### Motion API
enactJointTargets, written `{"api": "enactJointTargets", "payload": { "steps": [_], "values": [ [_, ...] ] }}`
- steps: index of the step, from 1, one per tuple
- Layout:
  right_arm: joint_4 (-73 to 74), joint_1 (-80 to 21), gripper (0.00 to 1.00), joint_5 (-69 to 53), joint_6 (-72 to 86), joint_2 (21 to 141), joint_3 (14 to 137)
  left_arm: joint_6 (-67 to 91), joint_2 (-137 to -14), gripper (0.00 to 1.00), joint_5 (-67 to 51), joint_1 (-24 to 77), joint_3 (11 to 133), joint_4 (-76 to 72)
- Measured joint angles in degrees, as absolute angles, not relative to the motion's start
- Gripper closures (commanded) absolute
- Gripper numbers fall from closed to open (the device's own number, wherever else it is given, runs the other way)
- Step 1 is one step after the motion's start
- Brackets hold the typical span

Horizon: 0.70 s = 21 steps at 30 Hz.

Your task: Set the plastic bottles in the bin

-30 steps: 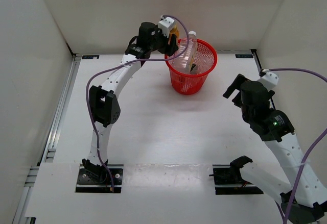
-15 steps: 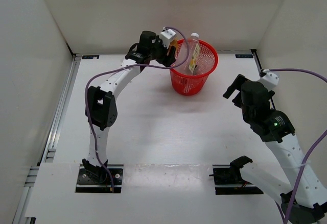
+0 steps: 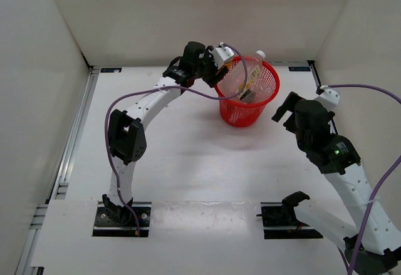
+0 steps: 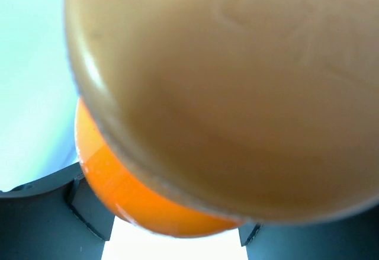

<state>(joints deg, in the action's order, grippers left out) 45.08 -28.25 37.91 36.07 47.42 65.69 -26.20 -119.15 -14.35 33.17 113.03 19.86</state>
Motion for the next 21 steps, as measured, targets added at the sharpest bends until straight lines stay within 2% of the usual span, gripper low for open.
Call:
{"api": "enactJointTargets", "payload": {
  "steps": [2, 3, 4, 10, 21],
  "values": [
    [45.06, -28.25, 0.0, 37.69, 36.1, 47.4, 65.54, -27.11, -119.15, 0.69, -12.86, 33.17, 113.45, 19.86],
    [45.06, -28.25, 0.0, 37.56, 36.1, 47.42, 65.43, -27.51, -119.15, 0.62, -12.32, 33.17, 113.65, 19.88],
    [45.08, -28.25, 0.0, 37.39, 36.1, 47.42, 65.28, -27.73, -119.15, 0.62, -11.86, 33.17, 113.78, 19.84],
    [45.12, -28.25, 0.0, 36.8, 36.1, 47.94, 64.79, -28.49, -119.26, 0.62, -10.87, 33.08, 115.37, 20.86],
    [45.08, -28.25, 0.0, 36.4, 36.1, 48.03, 64.79, -28.51, -119.24, 0.69, -14.24, 33.39, 118.19, 20.93]
  ]
}}
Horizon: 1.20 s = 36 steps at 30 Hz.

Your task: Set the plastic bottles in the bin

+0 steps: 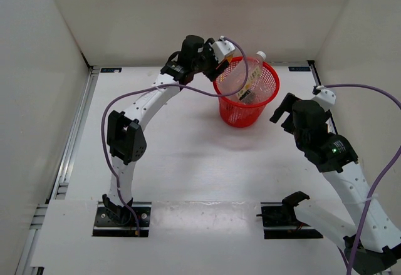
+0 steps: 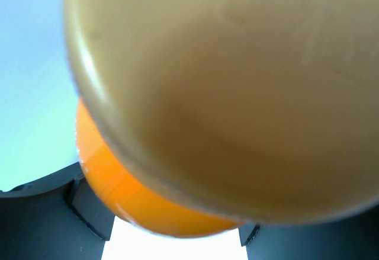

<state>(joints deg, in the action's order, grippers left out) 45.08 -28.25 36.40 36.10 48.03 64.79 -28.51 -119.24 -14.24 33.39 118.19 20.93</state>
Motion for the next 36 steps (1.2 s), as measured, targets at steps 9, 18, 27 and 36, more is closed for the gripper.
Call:
{"api": "enactJointTargets", "payload": {
  "steps": [9, 18, 27, 36],
  "values": [
    [45.08, -28.25, 0.0, 35.79, 36.1, 47.99, 64.79, -26.92, -120.57, 0.68, -17.52, 35.18, 118.13, 22.68],
    [45.08, -28.25, 0.0, 35.79, 36.1, 47.99, 64.69, -26.0, -120.66, 0.05, -18.39, 36.12, 118.13, 23.05],
    [45.08, -28.25, 0.0, 35.33, 36.1, 47.99, 64.69, -31.48, -120.6, 0.0, -15.27, 36.56, 118.91, 26.46],
    [45.08, -28.25, 0.0, 34.35, 36.12, 48.01, 64.69, -36.12, -120.09, 0.0, -14.87, 37.19, 120.22, 30.52]
  ]
}}
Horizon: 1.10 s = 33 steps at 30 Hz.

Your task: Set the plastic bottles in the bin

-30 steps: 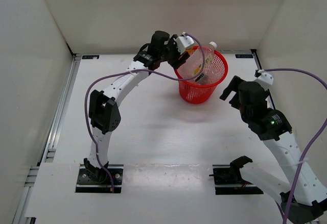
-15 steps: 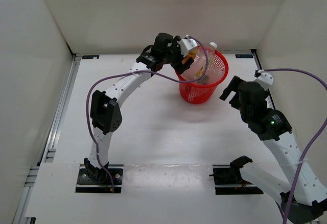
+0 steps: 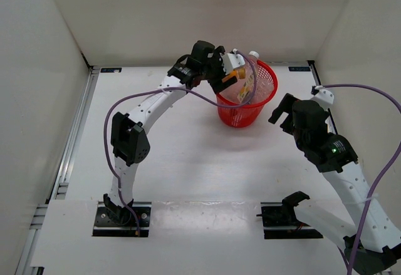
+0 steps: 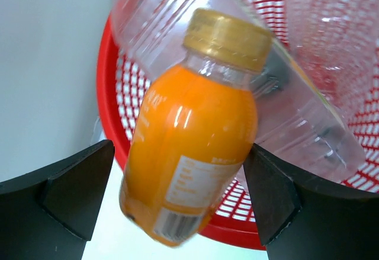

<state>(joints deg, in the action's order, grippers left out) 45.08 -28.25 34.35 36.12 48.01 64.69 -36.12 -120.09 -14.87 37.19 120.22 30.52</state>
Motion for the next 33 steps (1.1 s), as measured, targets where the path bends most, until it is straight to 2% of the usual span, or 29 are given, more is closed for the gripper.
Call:
{"api": "enactJointTargets", "payload": {
  "steps": [17, 23, 28, 33],
  "values": [
    [45.06, -28.25, 0.0, 33.12, 37.45, 47.29, 64.69, -37.91, -112.9, 0.0, -24.14, 39.9, 122.45, 43.18],
    [45.08, -28.25, 0.0, 32.77, 38.06, 45.67, 64.69, -35.2, -113.12, 0.0, -24.34, 39.92, 128.55, 46.09],
    [45.43, -28.25, 0.0, 33.52, 38.15, 44.64, 64.69, -27.31, -110.56, 0.0, -18.24, 38.28, 133.25, 41.98],
    [49.63, -28.25, 0.0, 36.16, 37.91, 44.64, 64.71, -19.35, -102.89, 0.0, -1.89, 28.67, 129.29, 38.22]
  ]
}}
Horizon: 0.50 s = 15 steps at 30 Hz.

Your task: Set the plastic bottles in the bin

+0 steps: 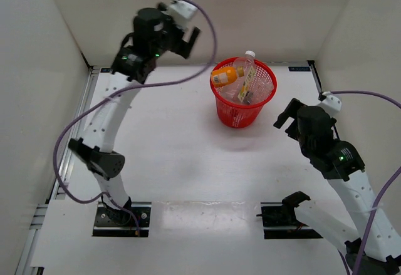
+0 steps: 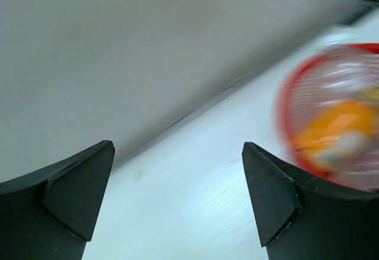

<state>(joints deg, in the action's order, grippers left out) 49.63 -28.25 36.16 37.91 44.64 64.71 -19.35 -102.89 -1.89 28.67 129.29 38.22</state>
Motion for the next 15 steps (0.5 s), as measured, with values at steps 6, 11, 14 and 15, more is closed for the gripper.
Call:
{"api": "enactJointTargets", "payload": {
  "steps": [6, 11, 14, 15],
  "values": [
    [56.97, -23.62, 0.0, 33.17, 38.59, 49.6, 64.99, -13.63, -85.01, 0.0, 13.23, 8.32, 99.68, 35.68],
    [58.61, -15.22, 0.0, 28.49, 39.68, 51.37, 60.73, -12.53, -73.03, 0.0, 16.03, -0.47, 75.92, 37.91],
    [59.09, -9.34, 0.0, 25.08, 39.31, 48.99, 55.64, -12.38, -65.54, 0.0, 15.46, -4.47, 65.21, 38.72],
    [59.35, -7.84, 0.0, 23.68, 39.05, 48.64, 54.19, -12.36, -62.94, 0.0, 15.53, -5.58, 62.15, 39.09]
  ]
}}
